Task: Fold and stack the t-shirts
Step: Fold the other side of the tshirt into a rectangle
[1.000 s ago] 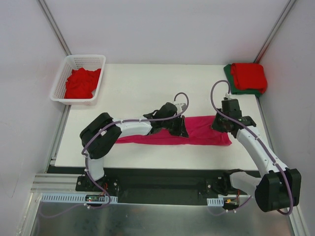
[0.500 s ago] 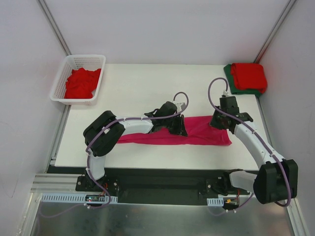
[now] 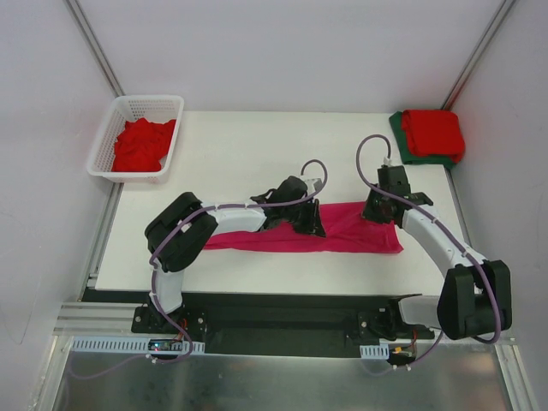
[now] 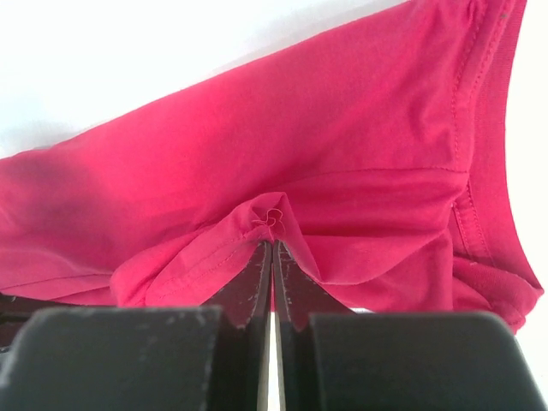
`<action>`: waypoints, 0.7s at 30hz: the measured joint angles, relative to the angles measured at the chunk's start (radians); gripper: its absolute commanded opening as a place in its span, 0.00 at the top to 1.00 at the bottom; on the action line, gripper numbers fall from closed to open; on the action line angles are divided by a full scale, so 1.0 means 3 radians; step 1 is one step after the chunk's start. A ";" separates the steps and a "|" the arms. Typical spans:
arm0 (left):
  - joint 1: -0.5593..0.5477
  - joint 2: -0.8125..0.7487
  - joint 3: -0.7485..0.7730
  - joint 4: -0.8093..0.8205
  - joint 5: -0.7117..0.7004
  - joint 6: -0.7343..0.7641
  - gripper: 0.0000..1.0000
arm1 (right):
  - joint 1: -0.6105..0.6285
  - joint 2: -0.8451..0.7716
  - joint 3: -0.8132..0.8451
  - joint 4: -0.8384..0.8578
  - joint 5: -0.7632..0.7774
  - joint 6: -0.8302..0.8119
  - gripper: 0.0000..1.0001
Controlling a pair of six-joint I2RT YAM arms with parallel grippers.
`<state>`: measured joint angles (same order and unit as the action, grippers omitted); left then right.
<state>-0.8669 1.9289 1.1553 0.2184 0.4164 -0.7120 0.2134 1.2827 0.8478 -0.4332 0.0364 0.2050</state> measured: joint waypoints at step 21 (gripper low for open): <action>0.0235 0.0392 0.0286 -0.0046 0.0123 0.0061 0.38 | 0.0001 0.0758 0.0435 0.0224 -0.0131 -0.0126 0.65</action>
<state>-0.7963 2.0464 1.2411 0.2047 0.4534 -0.6937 0.2138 1.5101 0.9783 -0.3660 -0.0029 0.1673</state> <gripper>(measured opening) 0.509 0.219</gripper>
